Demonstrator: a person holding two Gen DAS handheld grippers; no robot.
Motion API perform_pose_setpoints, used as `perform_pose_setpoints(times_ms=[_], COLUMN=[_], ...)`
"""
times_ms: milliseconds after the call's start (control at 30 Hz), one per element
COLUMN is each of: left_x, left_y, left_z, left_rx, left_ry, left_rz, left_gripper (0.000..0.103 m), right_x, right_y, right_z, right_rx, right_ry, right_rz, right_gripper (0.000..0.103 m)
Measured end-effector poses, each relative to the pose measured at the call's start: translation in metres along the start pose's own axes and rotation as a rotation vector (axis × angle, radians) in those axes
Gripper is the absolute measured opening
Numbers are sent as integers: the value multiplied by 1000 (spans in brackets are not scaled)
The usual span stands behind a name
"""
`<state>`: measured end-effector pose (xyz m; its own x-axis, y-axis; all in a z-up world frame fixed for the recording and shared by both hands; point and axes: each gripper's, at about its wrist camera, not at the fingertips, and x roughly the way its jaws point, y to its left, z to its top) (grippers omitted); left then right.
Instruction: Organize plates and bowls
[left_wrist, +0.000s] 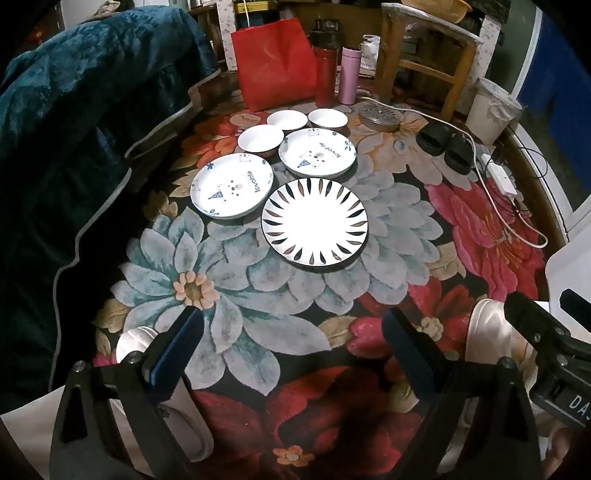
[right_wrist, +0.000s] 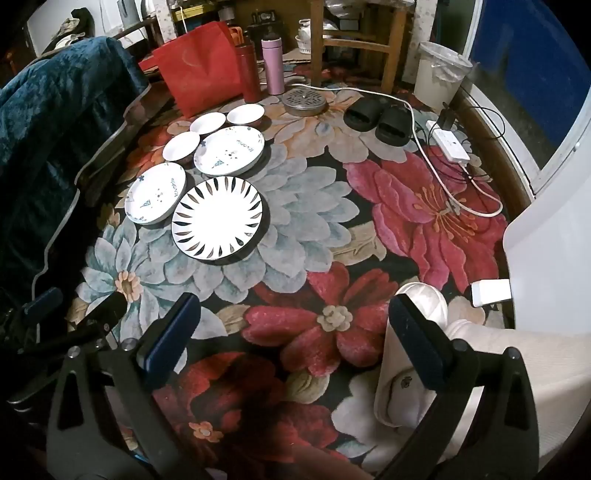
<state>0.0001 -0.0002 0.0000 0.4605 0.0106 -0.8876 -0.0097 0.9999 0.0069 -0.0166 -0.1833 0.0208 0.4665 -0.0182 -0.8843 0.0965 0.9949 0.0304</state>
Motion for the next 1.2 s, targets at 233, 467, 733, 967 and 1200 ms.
perform_pose_setpoints(times_ms=[233,467,733,967,1200], left_x=[1,1,0,0,0], left_y=[-2,0,0,0,0], left_z=[0,0,0,0,0], left_rx=[4,-2,-2,-3,-2], left_ry=[-4,-6,-9,-9,-10], left_rz=[-4,-5,-4,-4,-3], left_gripper=[98,98,98,98,98], right_x=[0,1,1,1,1], right_y=[0,1,1,1,2], right_z=[0,-1,-1,-1,-1], right_rx=[-1,-1,0,0,0], right_ry=[-2,-2,-2,-2,-1], right_rz=[0,-1,0,0,-1], right_gripper=[102,102,102,102,102])
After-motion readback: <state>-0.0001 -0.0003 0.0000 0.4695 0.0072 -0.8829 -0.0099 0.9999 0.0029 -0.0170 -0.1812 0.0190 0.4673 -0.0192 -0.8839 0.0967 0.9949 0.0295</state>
